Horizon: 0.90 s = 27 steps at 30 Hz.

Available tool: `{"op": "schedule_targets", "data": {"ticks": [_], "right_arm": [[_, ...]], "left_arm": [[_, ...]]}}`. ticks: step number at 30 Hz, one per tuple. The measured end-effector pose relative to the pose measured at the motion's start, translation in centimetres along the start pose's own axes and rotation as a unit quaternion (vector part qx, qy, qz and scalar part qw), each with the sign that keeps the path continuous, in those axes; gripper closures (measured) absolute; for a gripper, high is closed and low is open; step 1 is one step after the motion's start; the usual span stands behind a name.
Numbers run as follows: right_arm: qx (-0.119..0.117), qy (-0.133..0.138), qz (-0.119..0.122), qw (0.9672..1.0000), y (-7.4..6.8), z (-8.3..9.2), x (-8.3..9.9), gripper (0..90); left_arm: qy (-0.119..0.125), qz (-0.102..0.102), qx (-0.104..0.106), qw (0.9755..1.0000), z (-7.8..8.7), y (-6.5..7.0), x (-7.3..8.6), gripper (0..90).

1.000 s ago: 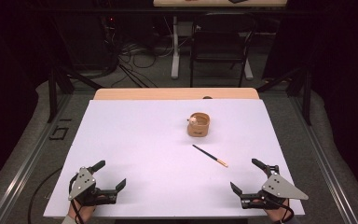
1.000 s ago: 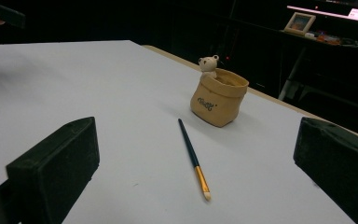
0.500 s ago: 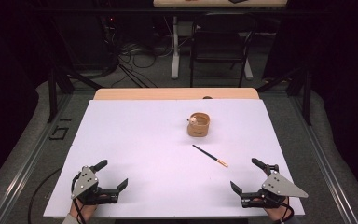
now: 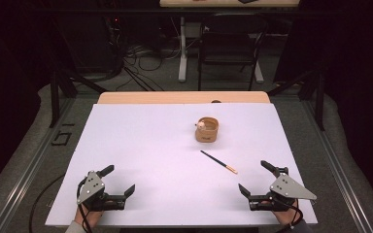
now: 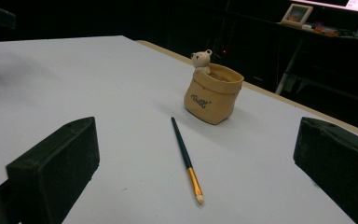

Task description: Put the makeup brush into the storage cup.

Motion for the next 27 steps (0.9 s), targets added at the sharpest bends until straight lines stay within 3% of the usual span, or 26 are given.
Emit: {"op": "schedule_targets", "data": {"ticks": [9,27], "right_arm": [[-0.002,-0.011,0.009,0.9999,0.5,-1.3,-0.1,0.0],[-0.019,-0.037,0.003,0.9991,1.9,-4.6,-0.2,0.0]], "left_arm": [[-0.001,-0.001,0.002,1.0000,-0.1,0.1,0.0,0.0],[-0.003,-0.001,0.006,1.0000,-0.1,0.1,0.0,0.0]]}}
Point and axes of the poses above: each handheld gripper's, and its own axes: z roughly backward along the jaws, x roughly out of its underside, y roughly to its right, the point moved 3 cm from there along -z, roughly forward along the jaws, and after that the axes turned 1 degree about z, right-handed, at the moved point
